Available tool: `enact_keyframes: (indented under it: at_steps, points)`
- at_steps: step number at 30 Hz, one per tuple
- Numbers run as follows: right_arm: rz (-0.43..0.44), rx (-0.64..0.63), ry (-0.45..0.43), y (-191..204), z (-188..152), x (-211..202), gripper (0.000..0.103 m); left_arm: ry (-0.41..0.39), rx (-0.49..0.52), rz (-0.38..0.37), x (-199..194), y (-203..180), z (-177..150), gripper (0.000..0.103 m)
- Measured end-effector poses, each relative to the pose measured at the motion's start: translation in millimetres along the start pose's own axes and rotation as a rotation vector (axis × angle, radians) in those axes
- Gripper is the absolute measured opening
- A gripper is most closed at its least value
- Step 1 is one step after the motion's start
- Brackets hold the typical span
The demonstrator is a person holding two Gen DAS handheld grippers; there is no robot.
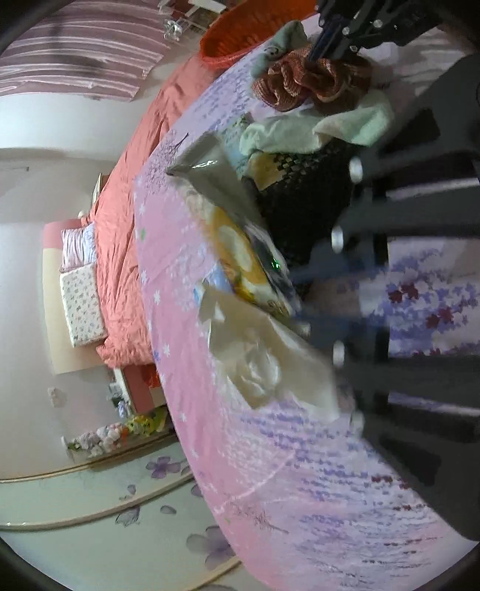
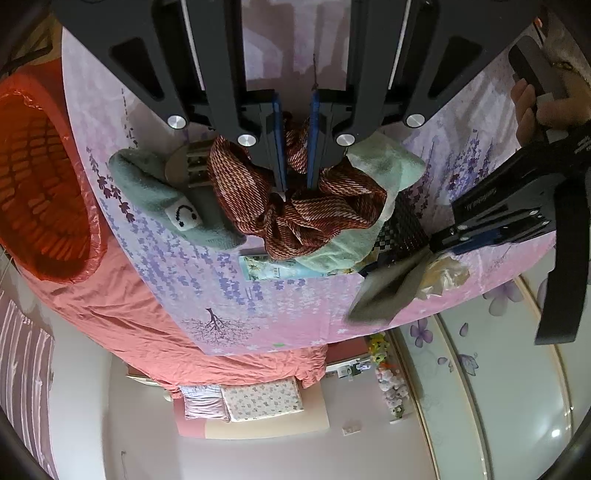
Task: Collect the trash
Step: 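Move the right tool to the brown knit scarf and close on it, then grasp the crumpled white tissue with the left tool while the right tool holds the scarf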
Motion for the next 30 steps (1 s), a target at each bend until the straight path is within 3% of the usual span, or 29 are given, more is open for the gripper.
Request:
enact_keyframes:
  at_steps: [3, 12, 14, 15, 16, 19, 24, 27, 30]
  points:
    - [0.001, 0.000, 0.000, 0, 0, 0, 0.011, 0.011, -0.019, -0.028, 0, 5, -2, 0.001]
    - [0.002, 0.017, -0.003, -2, 0, 0, 0.011, 0.048, -0.072, -0.073, -17, 38, -26, 0.004]
    - [0.000, 0.017, -0.003, -3, -1, 1, 0.011, 0.044, -0.104, -0.059, -17, 48, -21, 0.015]
    - [0.000, 0.018, -0.004, -3, -1, 1, 0.011, 0.042, -0.127, -0.048, -15, 53, -17, 0.032]
    - [0.002, 0.020, -0.004, -3, -2, 0, 0.011, 0.037, -0.153, -0.045, -15, 58, -13, 0.042]
    - [0.011, 0.029, -0.004, -6, -1, 1, 0.011, 0.019, -0.197, -0.055, -11, 64, 3, 0.055]
    - [0.023, 0.042, -0.004, -9, -1, 0, 0.011, 0.004, -0.147, -0.017, 10, 51, 32, 0.065]
    - [0.033, 0.052, -0.005, -11, -1, 0, 0.011, 0.040, -0.114, -0.002, 33, 47, 42, 0.066]
    - [0.041, 0.060, -0.006, -13, -1, 0, 0.011, 0.091, -0.112, -0.033, 49, 46, 40, 0.065]
Point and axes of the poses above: each gripper's, at about its wrist camera, not at the fingertips, and x roughly the way its jaws point, y to its left, z to its top, the point moved 3 cm from there along x, roughly the way its jaws point, and after that the axes turned 15 degrees about z, right-handed, at the moved point
